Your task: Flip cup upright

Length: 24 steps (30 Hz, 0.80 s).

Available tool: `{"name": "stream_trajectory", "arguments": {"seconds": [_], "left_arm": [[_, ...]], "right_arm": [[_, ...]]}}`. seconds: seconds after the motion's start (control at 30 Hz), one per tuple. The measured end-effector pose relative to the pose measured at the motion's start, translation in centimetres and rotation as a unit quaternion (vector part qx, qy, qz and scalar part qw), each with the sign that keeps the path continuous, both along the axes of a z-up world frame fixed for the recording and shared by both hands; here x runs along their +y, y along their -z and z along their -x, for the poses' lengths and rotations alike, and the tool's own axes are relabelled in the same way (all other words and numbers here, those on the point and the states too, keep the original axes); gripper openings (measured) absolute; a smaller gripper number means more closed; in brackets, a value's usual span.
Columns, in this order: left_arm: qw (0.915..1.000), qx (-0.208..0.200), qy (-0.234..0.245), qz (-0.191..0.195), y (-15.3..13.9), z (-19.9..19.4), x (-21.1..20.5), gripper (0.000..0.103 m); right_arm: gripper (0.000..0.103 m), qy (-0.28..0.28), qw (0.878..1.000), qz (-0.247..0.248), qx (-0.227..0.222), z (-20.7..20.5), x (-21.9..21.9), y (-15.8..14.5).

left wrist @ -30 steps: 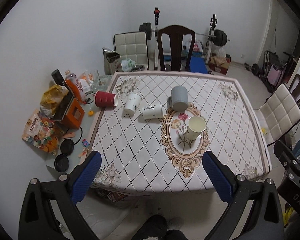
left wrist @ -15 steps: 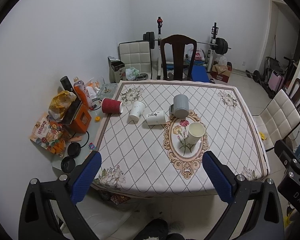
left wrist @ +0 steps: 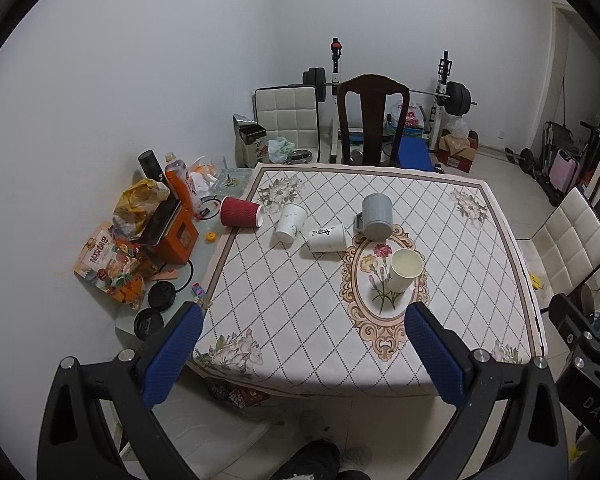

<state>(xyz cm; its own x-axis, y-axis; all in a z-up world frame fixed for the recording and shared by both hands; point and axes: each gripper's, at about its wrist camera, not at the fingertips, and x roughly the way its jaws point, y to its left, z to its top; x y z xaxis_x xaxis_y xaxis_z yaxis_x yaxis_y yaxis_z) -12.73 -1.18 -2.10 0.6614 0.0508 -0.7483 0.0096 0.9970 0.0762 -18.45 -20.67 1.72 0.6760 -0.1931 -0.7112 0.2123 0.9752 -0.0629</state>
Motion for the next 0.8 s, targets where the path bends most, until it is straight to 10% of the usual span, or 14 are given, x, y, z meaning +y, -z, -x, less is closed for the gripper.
{"name": "stream_trajectory", "arguments": {"seconds": [0.8], "left_arm": [[1.0000,0.004,0.007,-0.001,-0.17,0.64,-0.63,0.103]], "right_arm": [[0.103,-0.005,1.000,-0.006,0.003,-0.03,-0.87,0.14]]}}
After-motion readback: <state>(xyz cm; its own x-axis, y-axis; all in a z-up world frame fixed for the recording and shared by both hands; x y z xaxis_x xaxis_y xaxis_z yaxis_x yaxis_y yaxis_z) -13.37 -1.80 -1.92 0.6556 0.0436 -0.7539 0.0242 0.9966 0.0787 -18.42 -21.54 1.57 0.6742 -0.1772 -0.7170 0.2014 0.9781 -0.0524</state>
